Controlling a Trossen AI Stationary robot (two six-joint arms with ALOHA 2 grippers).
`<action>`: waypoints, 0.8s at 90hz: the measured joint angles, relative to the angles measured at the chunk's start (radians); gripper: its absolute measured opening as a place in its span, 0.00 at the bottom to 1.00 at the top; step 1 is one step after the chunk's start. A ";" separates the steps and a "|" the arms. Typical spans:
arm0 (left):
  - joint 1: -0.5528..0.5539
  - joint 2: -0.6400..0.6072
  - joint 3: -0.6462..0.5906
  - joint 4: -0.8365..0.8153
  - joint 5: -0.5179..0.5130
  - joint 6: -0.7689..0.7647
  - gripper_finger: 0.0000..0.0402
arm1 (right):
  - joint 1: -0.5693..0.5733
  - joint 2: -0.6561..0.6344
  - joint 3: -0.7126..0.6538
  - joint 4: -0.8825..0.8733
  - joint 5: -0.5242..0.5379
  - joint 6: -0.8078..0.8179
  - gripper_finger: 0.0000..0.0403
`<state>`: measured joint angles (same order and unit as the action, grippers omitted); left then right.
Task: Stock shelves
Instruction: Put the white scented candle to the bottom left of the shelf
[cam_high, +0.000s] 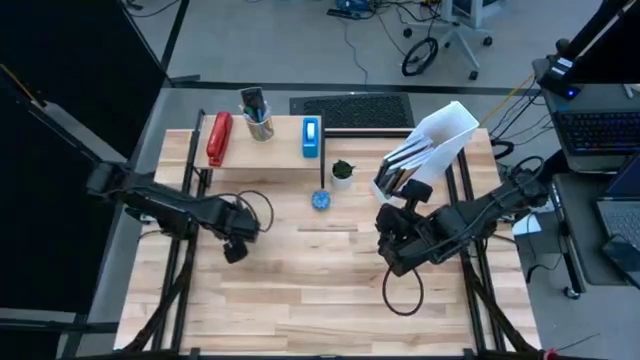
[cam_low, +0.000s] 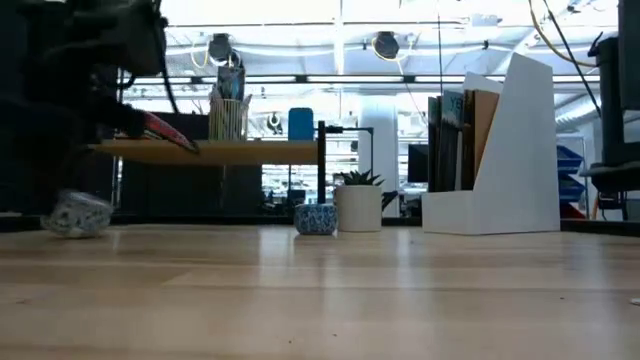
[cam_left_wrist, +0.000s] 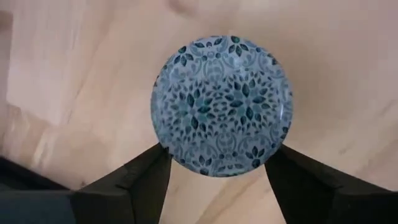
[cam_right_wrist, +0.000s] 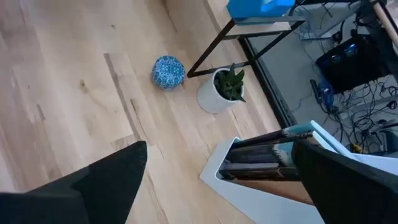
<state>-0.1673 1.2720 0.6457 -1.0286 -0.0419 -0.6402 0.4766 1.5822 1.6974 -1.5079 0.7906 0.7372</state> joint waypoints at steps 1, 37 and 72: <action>0.002 0.000 -0.005 0.001 0.001 0.002 0.58 | 0.000 0.000 0.000 0.002 0.000 0.000 0.95; 0.044 -0.030 -0.083 -0.015 0.012 0.047 0.59 | -0.013 0.000 0.000 0.055 -0.001 0.001 0.95; 0.042 -0.158 0.100 -0.119 -0.039 0.056 0.59 | -0.013 0.000 0.000 0.078 -0.001 0.000 0.95</action>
<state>-0.1251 1.1137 0.7454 -1.1475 -0.0810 -0.5840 0.4633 1.5822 1.6974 -1.4297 0.7898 0.7372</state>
